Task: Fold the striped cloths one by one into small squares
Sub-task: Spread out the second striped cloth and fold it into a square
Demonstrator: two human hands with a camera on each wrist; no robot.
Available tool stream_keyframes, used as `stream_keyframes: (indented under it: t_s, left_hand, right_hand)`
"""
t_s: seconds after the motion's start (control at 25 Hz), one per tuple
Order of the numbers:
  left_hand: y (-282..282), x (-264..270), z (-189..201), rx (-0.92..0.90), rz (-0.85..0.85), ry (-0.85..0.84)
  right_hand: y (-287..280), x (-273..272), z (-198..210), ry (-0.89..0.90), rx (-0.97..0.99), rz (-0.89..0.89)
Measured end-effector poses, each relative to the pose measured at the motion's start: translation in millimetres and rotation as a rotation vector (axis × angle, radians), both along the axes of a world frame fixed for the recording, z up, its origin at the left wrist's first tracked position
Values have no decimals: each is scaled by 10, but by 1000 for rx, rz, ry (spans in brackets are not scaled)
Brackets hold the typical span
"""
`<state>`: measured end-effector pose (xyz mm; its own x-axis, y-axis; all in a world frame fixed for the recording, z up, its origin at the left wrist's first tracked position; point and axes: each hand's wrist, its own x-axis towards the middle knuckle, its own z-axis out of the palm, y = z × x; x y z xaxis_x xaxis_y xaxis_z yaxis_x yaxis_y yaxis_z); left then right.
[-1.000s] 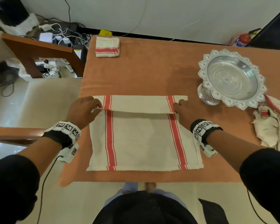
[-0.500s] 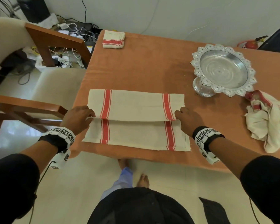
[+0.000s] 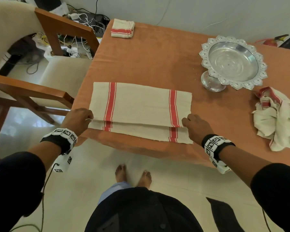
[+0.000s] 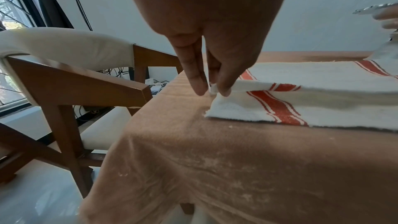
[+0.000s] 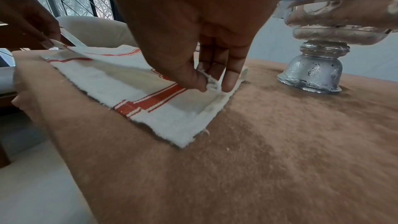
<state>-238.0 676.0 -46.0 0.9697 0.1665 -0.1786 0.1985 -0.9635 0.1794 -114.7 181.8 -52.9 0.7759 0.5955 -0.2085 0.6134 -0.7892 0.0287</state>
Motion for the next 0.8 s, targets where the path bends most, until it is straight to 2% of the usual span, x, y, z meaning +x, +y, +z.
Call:
stream_keyframes:
  t_s: [0.4, 0.8]
  left_hand:
    - [-15, -104, -64, 62, 26, 88]
    - [-16, -225, -126, 97, -50, 125]
  right_hand:
    - [-100, -224, -99, 82, -32, -78]
    - [-169, -396, -88, 78, -112, -107]
